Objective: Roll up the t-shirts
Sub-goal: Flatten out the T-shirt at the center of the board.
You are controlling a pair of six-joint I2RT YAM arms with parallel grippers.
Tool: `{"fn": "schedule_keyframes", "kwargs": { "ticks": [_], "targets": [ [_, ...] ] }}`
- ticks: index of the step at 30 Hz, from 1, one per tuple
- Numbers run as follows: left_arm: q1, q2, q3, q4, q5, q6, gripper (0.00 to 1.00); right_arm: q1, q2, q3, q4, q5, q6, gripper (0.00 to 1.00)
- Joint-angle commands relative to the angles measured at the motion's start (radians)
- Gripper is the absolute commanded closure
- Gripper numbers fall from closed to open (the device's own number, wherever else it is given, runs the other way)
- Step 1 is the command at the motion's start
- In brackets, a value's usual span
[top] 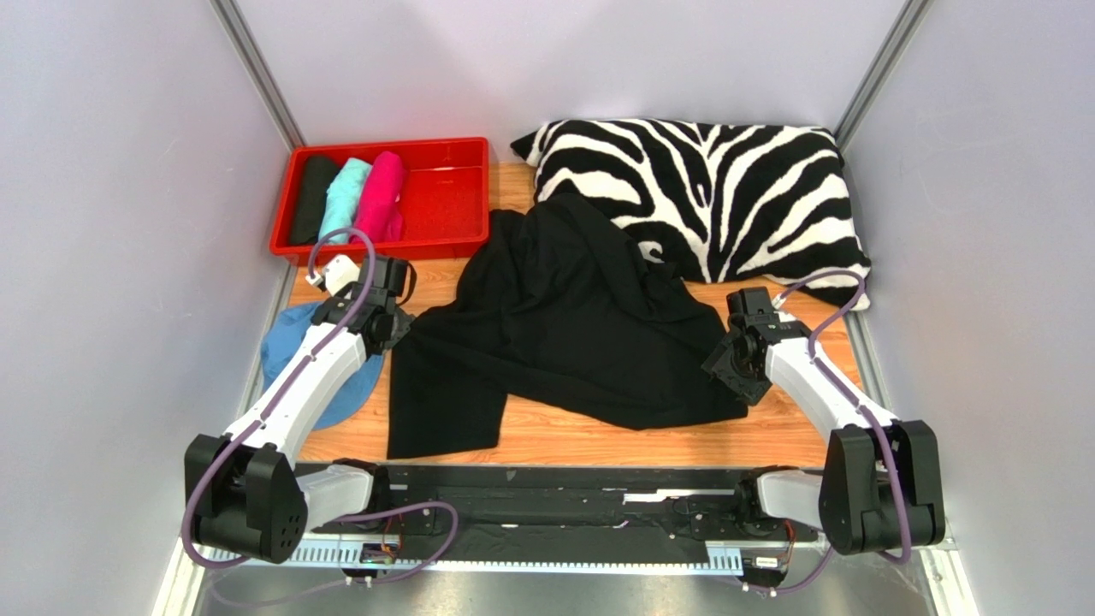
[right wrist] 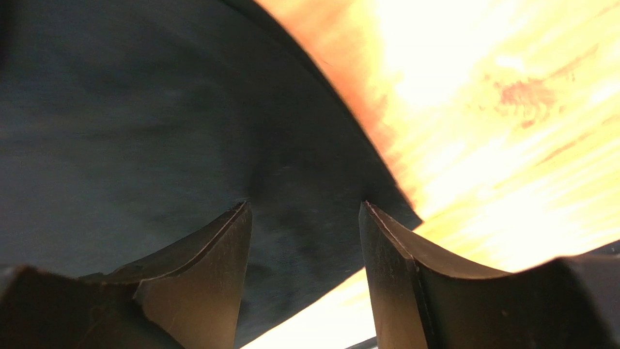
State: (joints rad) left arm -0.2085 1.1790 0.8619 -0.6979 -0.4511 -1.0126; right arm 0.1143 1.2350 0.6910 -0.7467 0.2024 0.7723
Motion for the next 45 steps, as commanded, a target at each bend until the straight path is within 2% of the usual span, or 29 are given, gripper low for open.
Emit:
{"fn": "schedule_keyframes", "kwargs": {
  "ticks": [1, 6, 13, 16, 25, 26, 27, 29, 30, 36, 39, 42, 45],
  "targets": [
    [0.02, -0.028, 0.061, 0.043, -0.017, 0.049, 1.0, -0.004, 0.038, -0.015, 0.084, 0.043, 0.016, 0.39],
    [0.035, -0.035, 0.072, 0.051, 0.0, 0.074, 1.0, -0.004, 0.124, 0.048, 0.136, 0.066, -0.03, 0.36],
    [0.041, -0.039, 0.086, 0.04, -0.004, 0.088, 1.0, -0.004, 0.074, 0.107, 0.081, 0.138, -0.088, 0.36],
    [0.044, -0.033, 0.092, 0.04, 0.002, 0.092, 1.0, -0.004, 0.101, 0.108, 0.081, 0.164, -0.103, 0.36],
    [0.046, -0.03, 0.109, 0.026, 0.011, 0.106, 1.0, 0.001, 0.238, 0.081, 0.254, 0.069, -0.12, 0.41],
    [0.046, -0.03, 0.111, 0.023, 0.011, 0.106, 1.0, 0.004, 0.247, 0.097, 0.253, 0.071, -0.12, 0.47],
    [0.046, -0.038, 0.112, 0.018, 0.009, 0.111, 1.0, 0.004, 0.244, 0.108, 0.224, 0.083, -0.12, 0.62],
    [0.046, -0.05, 0.115, 0.003, -0.001, 0.121, 1.0, 0.007, 0.224, 0.154, 0.167, 0.144, -0.12, 0.85],
    [0.046, -0.07, 0.115, 0.0, -0.004, 0.126, 1.0, 0.008, 0.192, 0.174, 0.1, 0.167, -0.134, 1.0],
    [0.046, -0.163, 0.114, -0.022, -0.017, 0.164, 1.0, 0.01, 0.06, 0.434, -0.152, 0.252, -0.206, 1.0],
    [0.046, -0.185, 0.115, -0.009, -0.017, 0.181, 1.0, 0.012, 0.063, 0.49, -0.146, 0.221, -0.251, 1.0],
    [0.046, -0.154, 0.134, 0.001, -0.024, 0.189, 1.0, 0.01, 0.156, 0.539, -0.134, 0.184, -0.268, 1.0],
    [0.046, -0.084, 0.16, 0.026, -0.04, 0.198, 1.0, 0.013, 0.32, 0.636, -0.102, 0.132, -0.286, 1.0]
  ]
}}
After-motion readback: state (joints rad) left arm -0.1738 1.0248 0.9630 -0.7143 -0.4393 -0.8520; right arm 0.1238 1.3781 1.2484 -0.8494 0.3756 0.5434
